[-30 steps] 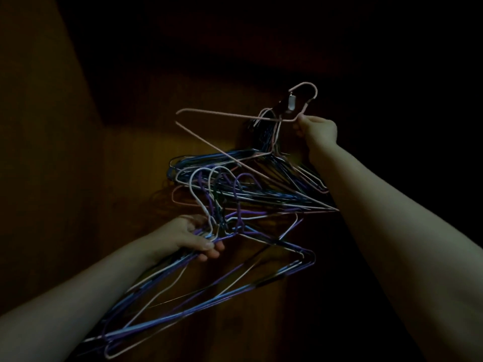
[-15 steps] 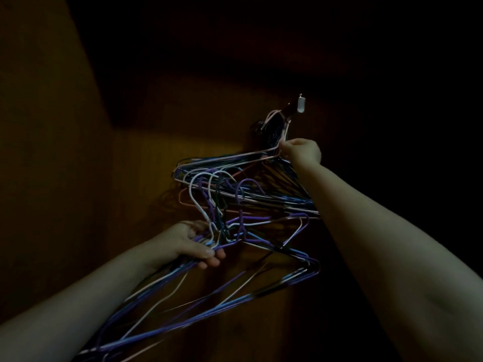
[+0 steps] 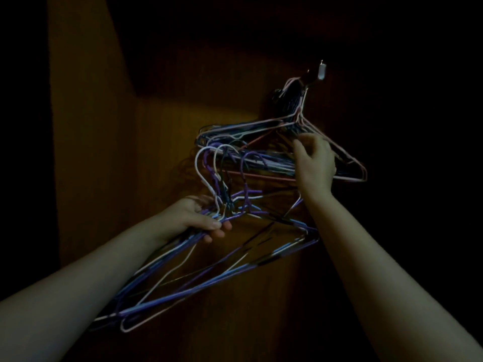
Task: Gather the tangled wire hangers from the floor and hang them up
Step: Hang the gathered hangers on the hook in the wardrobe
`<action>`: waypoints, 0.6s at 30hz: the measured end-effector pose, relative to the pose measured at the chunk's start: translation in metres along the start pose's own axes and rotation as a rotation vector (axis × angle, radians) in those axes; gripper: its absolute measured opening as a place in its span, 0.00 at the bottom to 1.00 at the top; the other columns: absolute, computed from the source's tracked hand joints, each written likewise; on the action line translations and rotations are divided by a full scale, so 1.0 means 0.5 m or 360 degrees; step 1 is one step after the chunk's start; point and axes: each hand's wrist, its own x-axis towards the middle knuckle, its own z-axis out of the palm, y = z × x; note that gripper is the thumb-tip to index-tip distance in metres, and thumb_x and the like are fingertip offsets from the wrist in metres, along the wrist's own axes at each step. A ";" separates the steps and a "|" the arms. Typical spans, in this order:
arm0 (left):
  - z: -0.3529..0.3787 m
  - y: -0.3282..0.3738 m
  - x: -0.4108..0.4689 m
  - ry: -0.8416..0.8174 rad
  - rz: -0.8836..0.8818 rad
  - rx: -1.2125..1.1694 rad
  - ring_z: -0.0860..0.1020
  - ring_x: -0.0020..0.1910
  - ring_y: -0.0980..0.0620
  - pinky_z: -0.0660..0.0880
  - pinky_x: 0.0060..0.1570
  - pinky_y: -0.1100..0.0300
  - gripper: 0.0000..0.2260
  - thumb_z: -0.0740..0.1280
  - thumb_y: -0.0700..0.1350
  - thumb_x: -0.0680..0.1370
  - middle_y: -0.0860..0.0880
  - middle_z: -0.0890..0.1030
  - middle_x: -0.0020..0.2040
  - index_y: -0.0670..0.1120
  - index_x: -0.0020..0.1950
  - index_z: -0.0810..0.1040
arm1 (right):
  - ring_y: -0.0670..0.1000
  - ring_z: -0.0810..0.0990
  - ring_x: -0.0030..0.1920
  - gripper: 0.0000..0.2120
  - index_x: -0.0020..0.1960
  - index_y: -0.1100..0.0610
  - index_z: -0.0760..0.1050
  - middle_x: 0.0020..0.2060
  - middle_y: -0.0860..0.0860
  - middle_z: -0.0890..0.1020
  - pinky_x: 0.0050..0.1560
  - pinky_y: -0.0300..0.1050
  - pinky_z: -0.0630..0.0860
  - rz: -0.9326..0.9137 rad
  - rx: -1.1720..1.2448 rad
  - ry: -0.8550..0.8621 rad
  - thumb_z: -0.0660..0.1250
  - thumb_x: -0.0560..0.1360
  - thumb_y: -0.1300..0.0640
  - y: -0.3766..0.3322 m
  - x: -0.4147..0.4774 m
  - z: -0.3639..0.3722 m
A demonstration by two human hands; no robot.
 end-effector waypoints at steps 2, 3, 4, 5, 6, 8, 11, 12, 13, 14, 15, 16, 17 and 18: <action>0.007 -0.008 -0.016 0.0011 -0.0020 0.0058 0.81 0.28 0.54 0.74 0.22 0.66 0.13 0.62 0.25 0.72 0.46 0.83 0.32 0.40 0.50 0.72 | 0.54 0.77 0.54 0.10 0.52 0.52 0.77 0.50 0.51 0.80 0.57 0.60 0.71 -0.0056 0.0148 -0.0046 0.62 0.76 0.50 -0.005 -0.093 -0.010; 0.010 -0.013 -0.022 0.0000 -0.0019 0.0068 0.81 0.28 0.54 0.74 0.22 0.67 0.13 0.61 0.25 0.73 0.46 0.84 0.32 0.41 0.49 0.72 | 0.53 0.77 0.52 0.10 0.50 0.52 0.77 0.48 0.50 0.80 0.55 0.60 0.72 -0.0076 0.0192 -0.0066 0.62 0.75 0.49 -0.012 -0.138 -0.015; 0.017 -0.017 -0.030 -0.0007 -0.0022 0.0069 0.81 0.28 0.54 0.74 0.22 0.67 0.13 0.61 0.25 0.73 0.47 0.84 0.32 0.41 0.50 0.72 | 0.53 0.78 0.50 0.10 0.49 0.53 0.78 0.46 0.50 0.80 0.53 0.59 0.73 -0.0094 0.0219 -0.0097 0.62 0.75 0.49 -0.020 -0.179 -0.016; 0.022 -0.022 -0.037 -0.0013 -0.0024 0.0063 0.81 0.28 0.54 0.74 0.22 0.67 0.13 0.61 0.25 0.73 0.47 0.84 0.33 0.41 0.50 0.72 | 0.52 0.78 0.48 0.11 0.48 0.54 0.78 0.45 0.50 0.80 0.52 0.57 0.74 -0.0122 0.0231 -0.0141 0.62 0.74 0.49 -0.029 -0.217 -0.017; 0.029 -0.026 -0.044 -0.0011 -0.0027 0.0061 0.81 0.28 0.54 0.74 0.22 0.66 0.13 0.61 0.26 0.73 0.47 0.84 0.33 0.41 0.51 0.72 | 0.51 0.78 0.47 0.10 0.47 0.54 0.78 0.44 0.49 0.80 0.50 0.55 0.74 -0.0143 0.0218 -0.0192 0.63 0.74 0.48 -0.039 -0.252 -0.019; 0.042 -0.036 -0.057 0.0013 -0.0034 0.0045 0.82 0.29 0.53 0.74 0.23 0.66 0.14 0.63 0.26 0.73 0.49 0.84 0.34 0.42 0.51 0.73 | 0.49 0.77 0.44 0.08 0.47 0.53 0.76 0.42 0.48 0.80 0.46 0.50 0.74 -0.0096 0.0176 -0.0285 0.66 0.75 0.48 -0.054 -0.306 -0.023; 0.061 -0.054 -0.077 0.0018 -0.0039 0.0016 0.82 0.30 0.54 0.75 0.24 0.67 0.14 0.63 0.27 0.73 0.51 0.84 0.34 0.45 0.50 0.73 | 0.47 0.77 0.40 0.12 0.51 0.50 0.71 0.38 0.44 0.77 0.40 0.46 0.74 0.0148 0.0078 -0.0356 0.68 0.74 0.45 -0.062 -0.348 -0.031; 0.068 -0.058 -0.084 0.0017 -0.0042 -0.0005 0.82 0.30 0.54 0.75 0.24 0.67 0.14 0.63 0.27 0.73 0.51 0.84 0.34 0.45 0.49 0.74 | 0.47 0.77 0.40 0.14 0.54 0.50 0.70 0.37 0.44 0.76 0.40 0.45 0.73 0.0232 0.0037 -0.0352 0.67 0.74 0.44 -0.061 -0.357 -0.035; 0.073 -0.063 -0.091 0.0015 -0.0042 -0.0029 0.82 0.30 0.54 0.75 0.24 0.67 0.13 0.63 0.28 0.73 0.51 0.84 0.34 0.45 0.49 0.74 | 0.46 0.78 0.42 0.16 0.56 0.50 0.70 0.38 0.43 0.76 0.41 0.45 0.74 0.0302 -0.0006 -0.0346 0.67 0.74 0.43 -0.058 -0.366 -0.037; 0.077 -0.067 -0.097 0.0013 -0.0042 -0.0049 0.82 0.30 0.55 0.75 0.25 0.67 0.12 0.63 0.28 0.74 0.50 0.84 0.34 0.44 0.49 0.75 | 0.47 0.78 0.43 0.16 0.57 0.50 0.70 0.40 0.43 0.77 0.43 0.46 0.75 0.0349 -0.0063 -0.0347 0.66 0.75 0.43 -0.055 -0.374 -0.040; 0.080 -0.072 -0.103 0.0007 -0.0037 -0.0055 0.82 0.31 0.55 0.75 0.25 0.68 0.11 0.63 0.29 0.74 0.49 0.84 0.34 0.44 0.48 0.75 | 0.47 0.79 0.45 0.16 0.57 0.49 0.71 0.42 0.44 0.79 0.45 0.47 0.76 0.0371 -0.0131 -0.0358 0.64 0.75 0.42 -0.052 -0.383 -0.042; 0.084 -0.076 -0.108 0.0006 -0.0032 -0.0054 0.82 0.31 0.55 0.75 0.25 0.68 0.11 0.63 0.29 0.74 0.49 0.84 0.34 0.44 0.48 0.76 | 0.48 0.79 0.47 0.15 0.56 0.49 0.72 0.45 0.45 0.80 0.46 0.48 0.77 0.0382 -0.0195 -0.0374 0.63 0.75 0.41 -0.049 -0.392 -0.044; 0.087 -0.082 -0.113 0.0008 -0.0032 -0.0057 0.82 0.31 0.55 0.75 0.25 0.67 0.11 0.63 0.29 0.74 0.49 0.84 0.34 0.44 0.48 0.76 | 0.49 0.80 0.47 0.14 0.55 0.49 0.73 0.46 0.45 0.81 0.46 0.49 0.77 0.0395 -0.0242 -0.0383 0.62 0.76 0.41 -0.045 -0.400 -0.045; 0.091 -0.088 -0.118 0.0014 -0.0038 -0.0067 0.82 0.30 0.55 0.76 0.25 0.67 0.11 0.63 0.29 0.74 0.49 0.84 0.34 0.44 0.47 0.76 | 0.49 0.80 0.46 0.14 0.55 0.49 0.74 0.45 0.46 0.82 0.45 0.48 0.77 0.0416 -0.0266 -0.0380 0.63 0.76 0.41 -0.042 -0.407 -0.046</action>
